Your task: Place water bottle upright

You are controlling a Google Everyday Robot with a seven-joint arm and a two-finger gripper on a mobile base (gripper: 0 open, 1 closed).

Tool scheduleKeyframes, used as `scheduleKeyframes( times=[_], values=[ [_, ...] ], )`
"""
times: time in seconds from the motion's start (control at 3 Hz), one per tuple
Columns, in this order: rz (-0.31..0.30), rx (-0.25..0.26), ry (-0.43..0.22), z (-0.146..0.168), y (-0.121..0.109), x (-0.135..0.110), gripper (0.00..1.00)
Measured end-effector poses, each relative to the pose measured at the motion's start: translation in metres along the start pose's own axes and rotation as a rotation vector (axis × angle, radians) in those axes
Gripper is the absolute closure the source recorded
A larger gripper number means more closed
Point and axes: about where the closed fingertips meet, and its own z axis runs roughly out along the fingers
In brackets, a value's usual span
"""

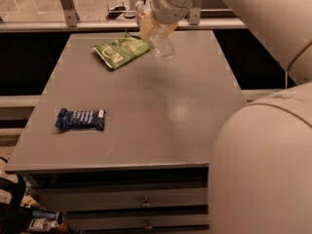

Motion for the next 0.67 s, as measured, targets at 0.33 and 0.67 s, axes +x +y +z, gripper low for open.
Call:
scheduleKeyframes(
  times=[0.33, 0.67],
  values=[
    [-0.123, -0.098, -0.086, -0.013, -0.002, -0.013, 1.00],
    [-0.228, -0.150, -0.131, -0.024, 0.000, -0.021, 1.00]
  ],
)
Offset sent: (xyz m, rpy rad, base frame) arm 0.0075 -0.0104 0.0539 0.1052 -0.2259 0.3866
